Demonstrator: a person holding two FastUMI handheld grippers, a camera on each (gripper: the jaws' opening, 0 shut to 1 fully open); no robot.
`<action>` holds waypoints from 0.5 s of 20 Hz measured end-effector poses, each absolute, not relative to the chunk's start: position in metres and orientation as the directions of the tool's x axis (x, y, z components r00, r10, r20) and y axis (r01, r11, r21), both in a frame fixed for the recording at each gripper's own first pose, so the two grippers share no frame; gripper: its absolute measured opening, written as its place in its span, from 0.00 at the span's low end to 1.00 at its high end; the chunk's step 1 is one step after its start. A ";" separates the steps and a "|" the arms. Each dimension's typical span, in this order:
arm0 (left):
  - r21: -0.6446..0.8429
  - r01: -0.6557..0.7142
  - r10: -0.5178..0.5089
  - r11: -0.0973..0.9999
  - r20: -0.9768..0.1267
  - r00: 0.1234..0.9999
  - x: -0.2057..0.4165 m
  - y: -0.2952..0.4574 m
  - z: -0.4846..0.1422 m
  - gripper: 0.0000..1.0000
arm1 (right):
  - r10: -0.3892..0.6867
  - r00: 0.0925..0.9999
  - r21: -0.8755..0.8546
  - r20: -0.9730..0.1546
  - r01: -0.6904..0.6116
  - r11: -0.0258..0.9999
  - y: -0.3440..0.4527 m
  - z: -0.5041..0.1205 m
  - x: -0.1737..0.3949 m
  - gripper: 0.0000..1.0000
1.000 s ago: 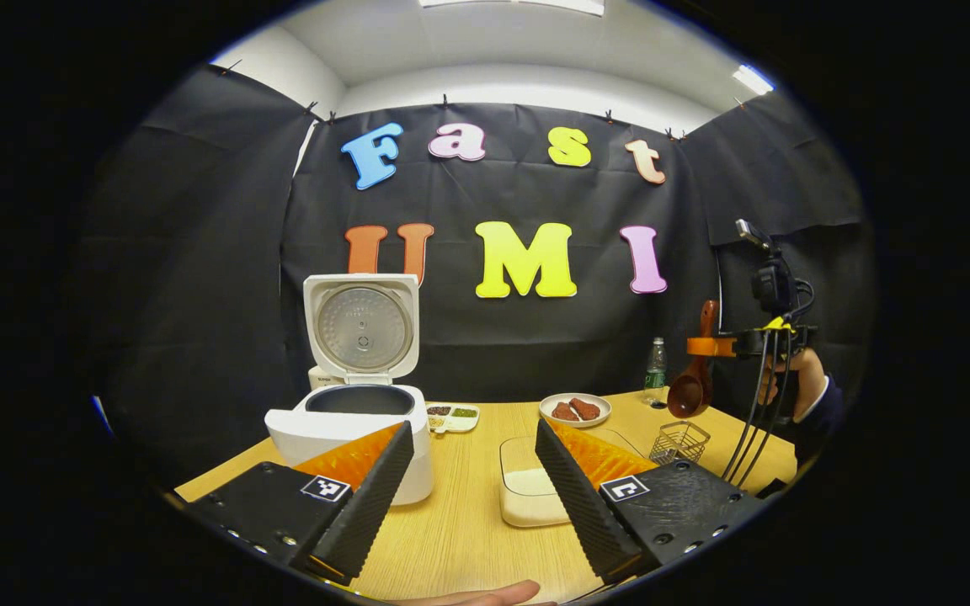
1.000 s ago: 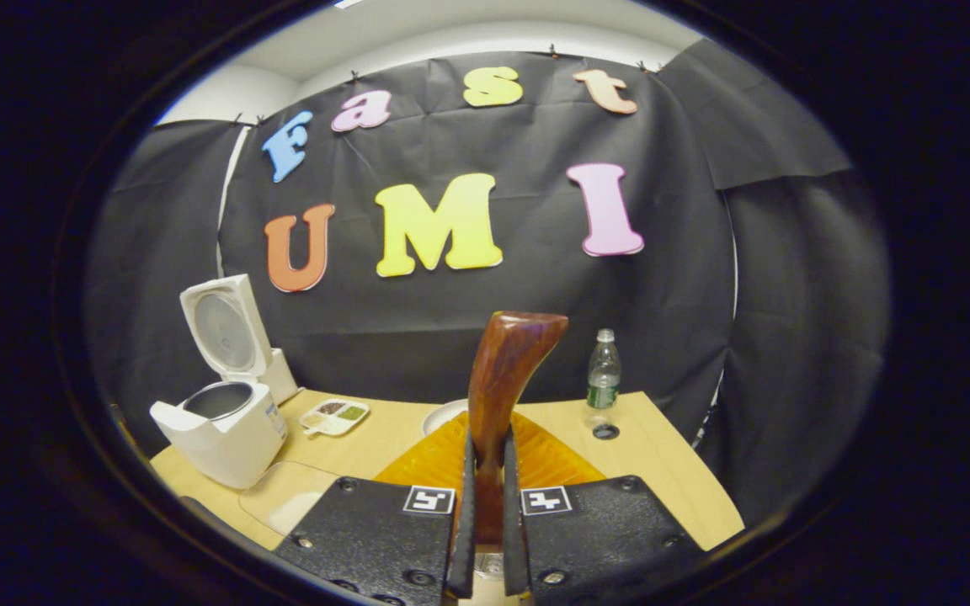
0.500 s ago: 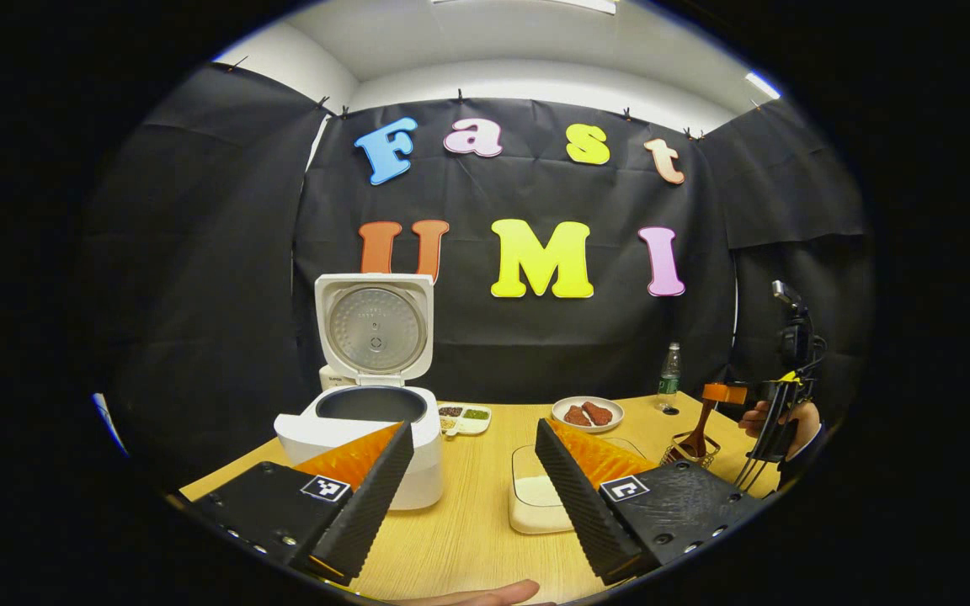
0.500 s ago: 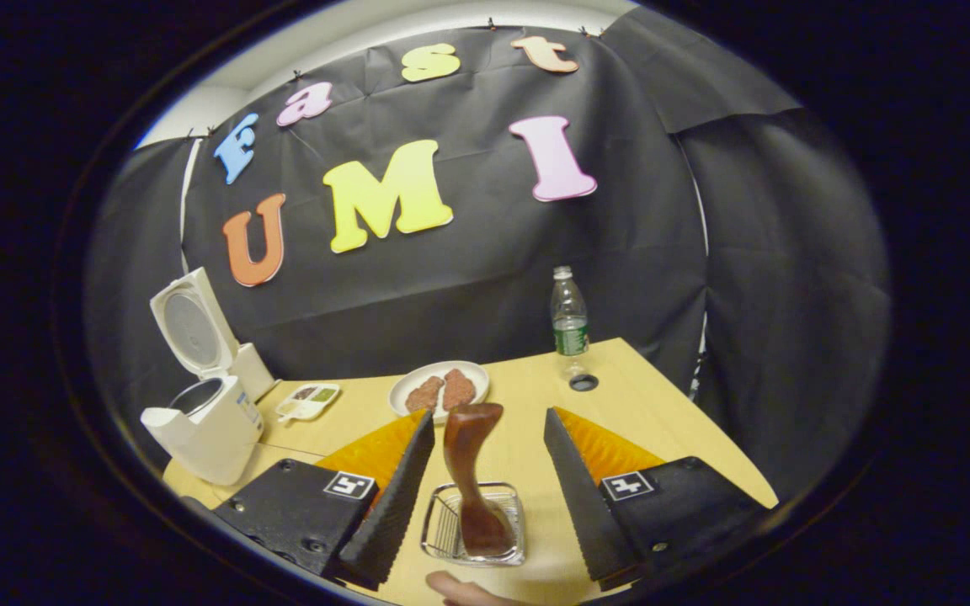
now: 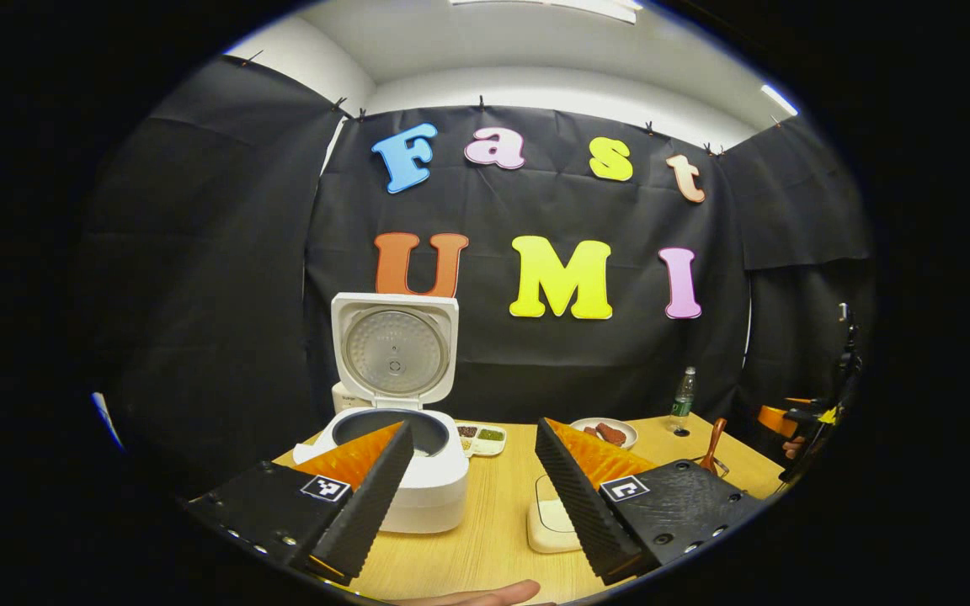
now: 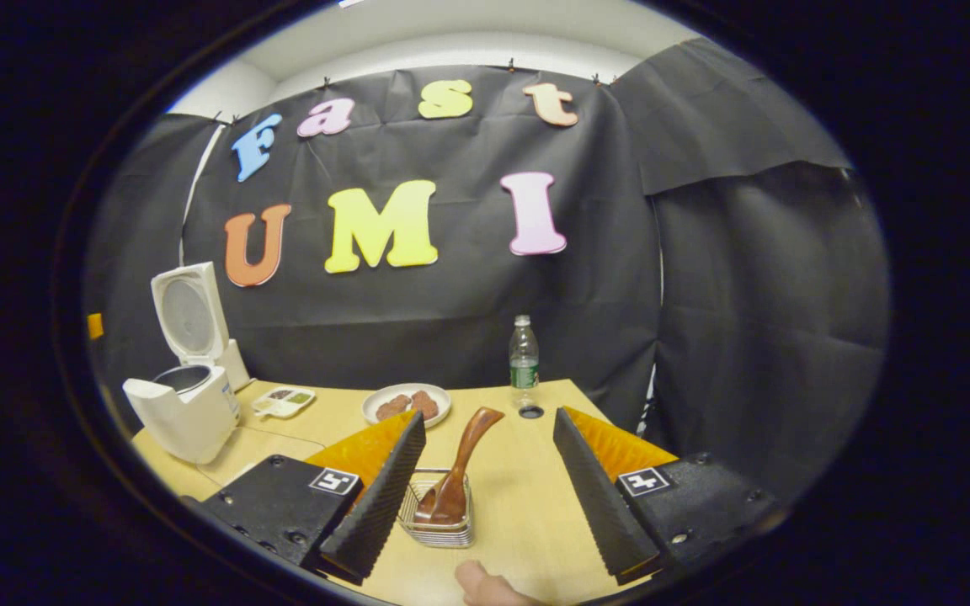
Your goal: Close the left gripper, press the button to open the rice cooker; take a wooden spoon from the chopstick holder with the right hand, scoop a spoonful of rice and pour it into the rice cooker, then put the wooden spoon back into the chopstick holder.
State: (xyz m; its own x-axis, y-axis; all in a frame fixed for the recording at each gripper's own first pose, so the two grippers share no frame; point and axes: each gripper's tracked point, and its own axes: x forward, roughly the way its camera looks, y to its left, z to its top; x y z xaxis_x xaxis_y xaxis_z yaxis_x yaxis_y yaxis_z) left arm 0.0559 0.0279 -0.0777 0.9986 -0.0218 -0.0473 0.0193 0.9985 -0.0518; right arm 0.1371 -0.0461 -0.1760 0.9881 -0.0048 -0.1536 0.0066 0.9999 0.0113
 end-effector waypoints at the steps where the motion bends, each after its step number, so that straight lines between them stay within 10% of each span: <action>1: -0.054 0.021 -0.024 0.998 -0.044 0.999 0.061 0.033 -0.072 0.93 | -0.021 0.991 0.006 -0.136 0.022 1.000 -0.050 -0.171 0.130 0.95; 10: -0.234 0.149 -0.150 0.961 0.014 0.989 0.116 0.063 -0.006 0.94 | 0.010 0.998 -0.013 -0.061 -0.010 1.000 -0.032 -0.122 0.078 0.97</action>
State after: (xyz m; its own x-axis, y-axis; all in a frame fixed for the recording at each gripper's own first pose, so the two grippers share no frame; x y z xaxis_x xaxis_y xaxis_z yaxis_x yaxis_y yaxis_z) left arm 0.1163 0.0627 -0.0063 0.9887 -0.1495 0.0138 0.1486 0.9609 -0.2336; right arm 0.0780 -0.0324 -0.1225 0.9981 0.0095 -0.0606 -0.0103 0.9999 -0.0133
